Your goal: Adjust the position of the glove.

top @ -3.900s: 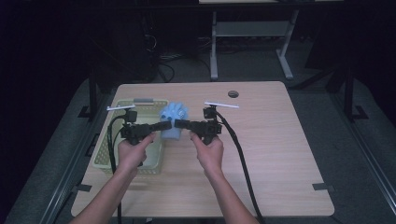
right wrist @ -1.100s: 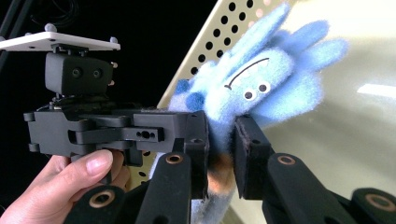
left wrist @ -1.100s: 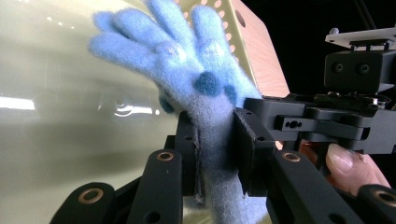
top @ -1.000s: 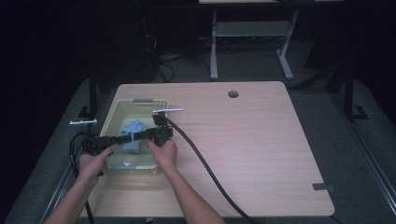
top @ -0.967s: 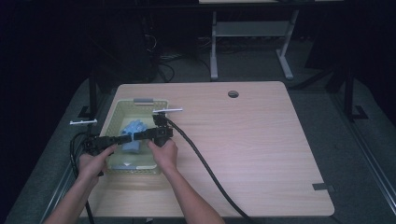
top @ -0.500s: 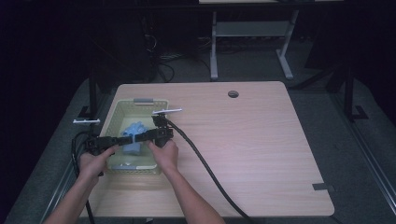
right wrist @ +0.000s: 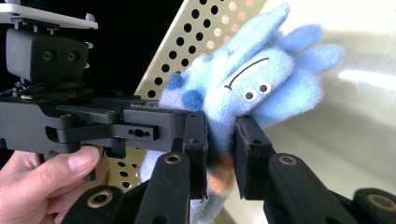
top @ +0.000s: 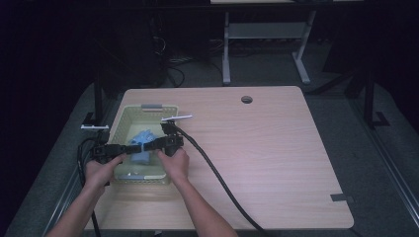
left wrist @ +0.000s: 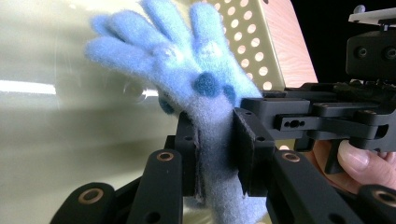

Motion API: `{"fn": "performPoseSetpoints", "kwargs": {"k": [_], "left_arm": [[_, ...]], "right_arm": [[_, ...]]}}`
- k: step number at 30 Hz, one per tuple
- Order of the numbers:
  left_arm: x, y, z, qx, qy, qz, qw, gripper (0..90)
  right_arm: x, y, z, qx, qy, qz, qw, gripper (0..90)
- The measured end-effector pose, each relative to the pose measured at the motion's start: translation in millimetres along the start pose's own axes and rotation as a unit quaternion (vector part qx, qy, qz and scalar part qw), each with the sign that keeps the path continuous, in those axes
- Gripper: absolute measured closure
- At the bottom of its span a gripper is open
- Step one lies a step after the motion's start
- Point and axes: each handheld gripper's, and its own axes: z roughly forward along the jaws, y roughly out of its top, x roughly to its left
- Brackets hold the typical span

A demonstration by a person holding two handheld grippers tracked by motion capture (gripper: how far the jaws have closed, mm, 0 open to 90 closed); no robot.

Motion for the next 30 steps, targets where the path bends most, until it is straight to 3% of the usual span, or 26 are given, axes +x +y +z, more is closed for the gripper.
{"fn": "performPoseSetpoints", "kwargs": {"k": [11,20,26,30], "left_arm": [[0.8,0.3,0.2,0.001,-0.001,-0.003,1.0,72.4],[-1.1,-0.2,1.8,0.005,0.01,-0.001,0.9999,72.0],[-3.6,1.4,5.9,0.032,0.046,0.012,0.9984,69.1],[-5.5,2.8,8.7,0.046,0.059,0.019,0.997,66.5]], "right_arm": [[1.6,-0.6,-0.1,0.0,-0.007,-0.002,1.0,75.3],[3.6,-0.5,-1.4,-0.001,-0.016,-0.007,0.9998,73.2],[7.4,1.0,-9.6,-0.012,-0.034,-0.021,0.9991,71.0],[7.7,1.6,-15.5,-0.016,-0.033,-0.026,0.999,71.0]]}}
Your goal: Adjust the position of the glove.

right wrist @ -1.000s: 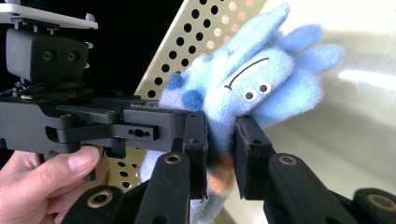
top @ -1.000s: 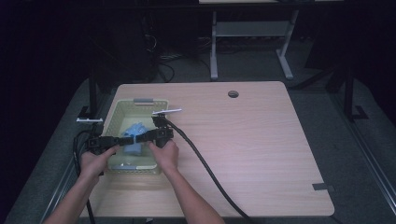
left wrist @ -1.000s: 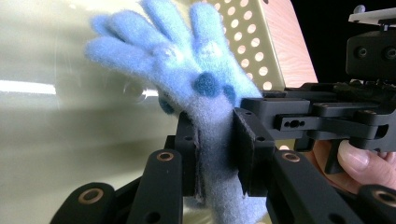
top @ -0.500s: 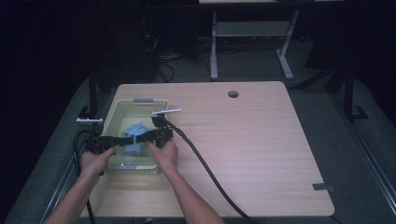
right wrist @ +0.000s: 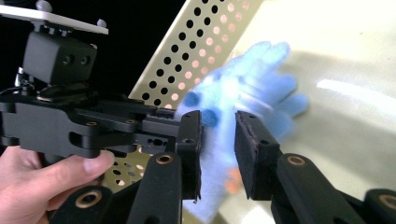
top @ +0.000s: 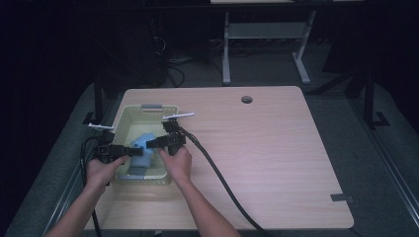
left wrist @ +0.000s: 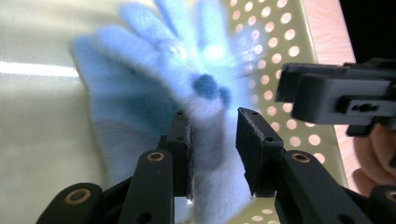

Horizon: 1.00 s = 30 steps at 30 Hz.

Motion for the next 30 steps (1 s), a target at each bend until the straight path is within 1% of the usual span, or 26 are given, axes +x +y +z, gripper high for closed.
{"fn": "performPoseSetpoints", "kwargs": {"k": [1,2,3,7,10,18,25,29,30], "left_arm": [[0.0,0.0,0.0,0.0,0.0,0.0,1.0,66.3],[-0.4,0.2,-0.2,0.0,0.004,0.0,1.0,66.3],[-0.1,0.6,-0.8,-0.001,0.005,-0.001,1.0,64.5],[1.2,0.9,-2.2,-0.007,0.008,-0.004,0.9999,64.5],[1.0,0.8,-3.2,-0.011,0.012,-0.002,0.9999,65.5],[-0.2,1.9,-4.4,-0.013,0.009,0.003,0.9999,65.5],[0.4,3.2,-5.7,-0.016,0.001,-0.001,0.9999,65.5],[-0.1,4.3,-6.1,-0.014,0.002,-0.001,0.9999,65.4],[-1.1,4.7,-5.6,-0.014,0.004,-0.009,0.9998,65.4]], "right_arm": [[0.0,0.0,0.0,0.0,0.0,0.0,1.0,71.0],[0.1,0.1,-1.2,-0.001,-0.001,0.0,1.0,71.0],[-0.2,0.4,-3.7,-0.003,0.0,0.002,1.0,71.0],[-0.5,0.5,-6.3,-0.004,0.002,0.001,1.0,71.0],[-1.0,1.1,-8.7,-0.007,0.003,0.001,1.0,71.0],[-1.6,1.3,-12.8,-0.011,0.011,0.001,0.9999,70.9],[-1.0,1.3,-21.2,-0.018,0.029,0.002,0.9994,69.8],[-0.8,1.2,-26.9,-0.021,0.034,0.001,0.9992,69.1],[-1.4,1.3,-29.3,-0.024,0.035,0.001,0.9991,68.6]]}}
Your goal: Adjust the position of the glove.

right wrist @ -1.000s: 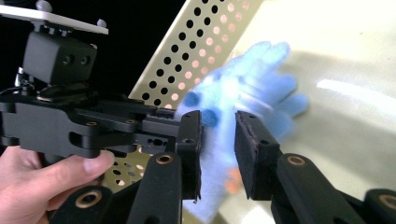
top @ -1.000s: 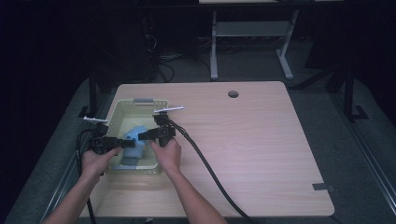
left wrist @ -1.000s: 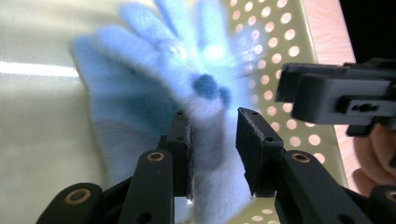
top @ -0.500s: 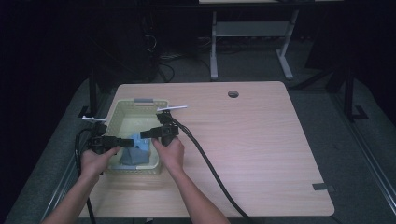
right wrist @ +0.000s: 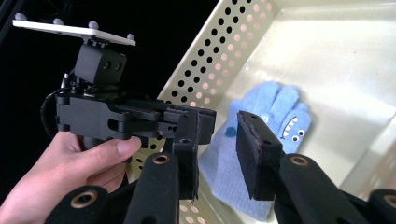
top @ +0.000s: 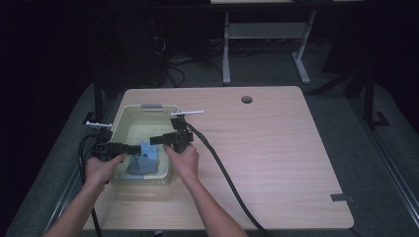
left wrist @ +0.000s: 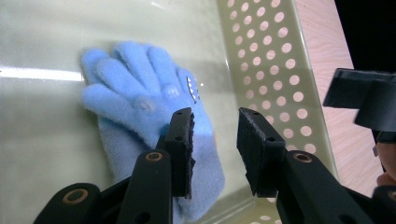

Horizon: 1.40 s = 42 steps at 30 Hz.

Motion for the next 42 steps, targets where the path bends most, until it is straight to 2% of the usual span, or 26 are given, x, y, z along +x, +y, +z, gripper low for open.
{"fn": "performPoseSetpoints", "kwargs": {"k": [3,5,14,22,25,26,27,29,31,32,35,38,40,42], "left_arm": [[-0.2,0.8,0.3,0.003,0.004,-0.002,1.0,65.4],[0.9,1.2,0.5,0.005,0.004,0.005,1.0,65.4],[4.6,0.8,1.6,0.014,0.018,-0.003,0.9997,64.9],[6.6,2.4,3.8,0.019,0.046,-0.013,0.9987,64.7],[6.9,3.9,5.7,0.032,0.056,-0.012,0.9978,64.8],[6.0,4.9,9.0,0.049,0.064,-0.01,0.9967,64.8],[6.0,4.9,9.0,0.049,0.064,-0.01,0.9967,64.8],[3.9,5.2,12.2,0.062,0.076,-0.009,0.9951,64.8],[4.4,5.8,14.4,0.079,0.082,-0.007,0.9934,64.8],[4.9,6.5,15.5,0.094,0.088,-0.002,0.9917,64.6],[2.3,8.1,19.9,0.108,0.097,-0.007,0.9893,64.4],[2.7,10.5,25.1,0.141,0.095,-0.007,0.9855,64.7],[1.1,11.6,28.1,0.151,0.086,-0.005,0.9847,65.7],[-1.0,12.3,31.4,0.16,0.091,0.002,0.983,72.6]], "right_arm": [[-1.3,0.1,-3.9,-0.003,0.004,0.002,1.0,68.0],[-1.7,0.2,-5.6,-0.003,0.005,0.002,1.0,67.8],[-6.9,-0.2,-23.4,-0.012,0.013,0.002,0.9998,66.0],[-14.4,-3.2,-53.6,-0.029,0.013,0.0,0.9995,64.5],[-18.3,-4.2,-63.9,-0.035,0.013,0.002,0.9993,64.2],[-19.8,-4.3,-66.9,-0.036,0.011,0.003,0.9993,64.1],[-19.8,-4.3,-66.9,-0.036,0.011,0.003,0.9993,64.1],[-22.6,-4.8,-72.5,-0.041,0.011,0.004,0.9991,64.0],[-24.7,-5.3,-78.1,-0.045,0.008,0.001,0.999,63.8],[-24.9,-5.7,-80.1,-0.046,0.009,0.003,0.9989,63.8],[-26.1,-7.1,-85.7,-0.049,0.011,0.004,0.9987,63.7],[-28.1,-7.8,-89.7,-0.053,0.011,0.003,0.9986,63.7],[-29.8,-8.4,-93.0,-0.055,0.013,0.004,0.9984,63.5],[-33.5,-9.6,-98.0,-0.061,0.011,0.007,0.9981,63.4]]}}
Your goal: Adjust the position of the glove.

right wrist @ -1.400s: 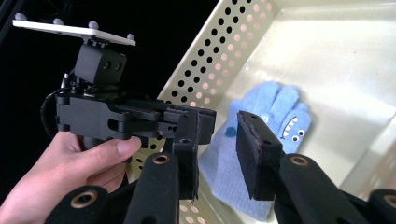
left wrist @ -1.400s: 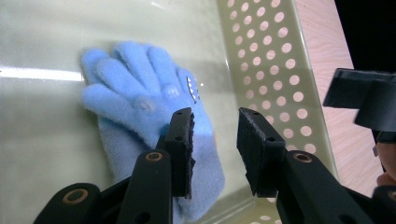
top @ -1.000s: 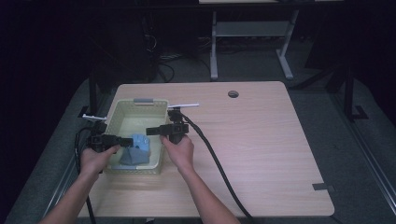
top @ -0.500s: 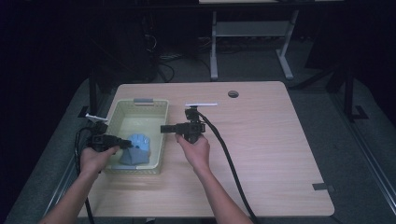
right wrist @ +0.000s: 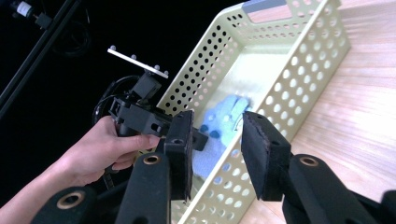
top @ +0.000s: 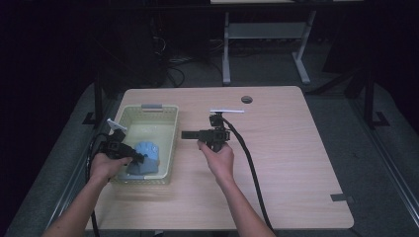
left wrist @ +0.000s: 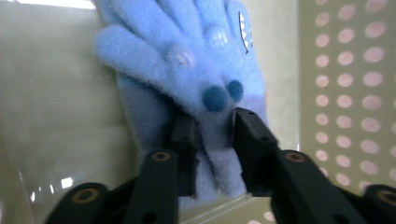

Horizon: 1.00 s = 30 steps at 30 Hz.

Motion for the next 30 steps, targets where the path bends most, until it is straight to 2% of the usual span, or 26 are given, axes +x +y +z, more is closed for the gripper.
{"fn": "performPoseSetpoints", "kwargs": {"k": [1,4,5,7,10,12,16,18,20,22,24,25,28,30], "left_arm": [[-1.2,0.7,0.5,0.001,0.004,0.001,1.0,72.6],[-2.3,1.7,0.1,-0.005,0.0,0.007,1.0,84.6],[-1.7,2.0,-0.7,-0.009,-0.004,0.012,0.9999,85.0],[-3.4,2.1,-6.1,-0.018,-0.018,0.001,0.9997,85.3],[-2.3,4.1,-16.6,-0.026,-0.04,-0.001,0.9989,85.6],[-2.1,6.3,-24.1,-0.017,-0.041,0.011,0.9989,85.7],[-1.0,10.2,-28.4,0.001,-0.039,0.016,0.9991,85.6],[0.6,11.5,-26.3,0.012,-0.03,0.017,0.9993,85.6],[1.0,12.6,-22.5,0.025,-0.006,0.019,0.9995,85.5],[3.2,13.6,-22.1,0.032,-0.009,0.021,0.9992,85.5],[3.2,15.1,-21.4,0.042,0.002,0.028,0.9987,85.6],[3.5,16.2,-21.2,0.045,0.013,0.037,0.9982,85.6],[4.3,18.7,-16.2,0.057,0.045,0.044,0.9964,85.2],[4.1,19.6,-12.1,0.055,0.062,0.041,0.9957,82.8]], "right_arm": [[0.0,0.0,0.0,0.0,0.0,0.0,1.0,63.4],[-3.0,-1.1,-4.8,-0.003,-0.005,0.003,1.0,63.0],[-3.3,-1.3,-5.5,-0.004,-0.006,0.004,1.0,62.9],[-3.9,-1.4,-6.7,-0.005,-0.006,0.003,1.0,63.0],[-5.0,-1.1,-9.5,-0.009,-0.009,0.004,0.9999,63.0],[-4.9,-1.1,-9.8,-0.009,-0.011,0.005,0.9999,63.0],[-5.2,-1.7,-7.8,-0.007,-0.014,0.005,0.9999,63.0],[-5.8,-2.2,-6.6,-0.006,-0.015,0.005,0.9999,63.0],[-6.5,-2.7,-5.5,-0.005,-0.015,0.005,0.9999,63.0],[-7.5,-3.3,-5.1,-0.003,-0.017,0.005,0.9998,62.9],[-9.1,-4.0,-5.2,-0.001,-0.019,0.007,0.9998,62.9],[-10.0,-4.4,-5.2,-0.002,-0.019,0.009,0.9998,62.9],[-12.7,-5.6,-5.4,-0.002,-0.021,0.01,0.9997,62.8],[-13.9,-6.8,-5.8,-0.003,-0.02,0.012,0.9997,62.8]]}}
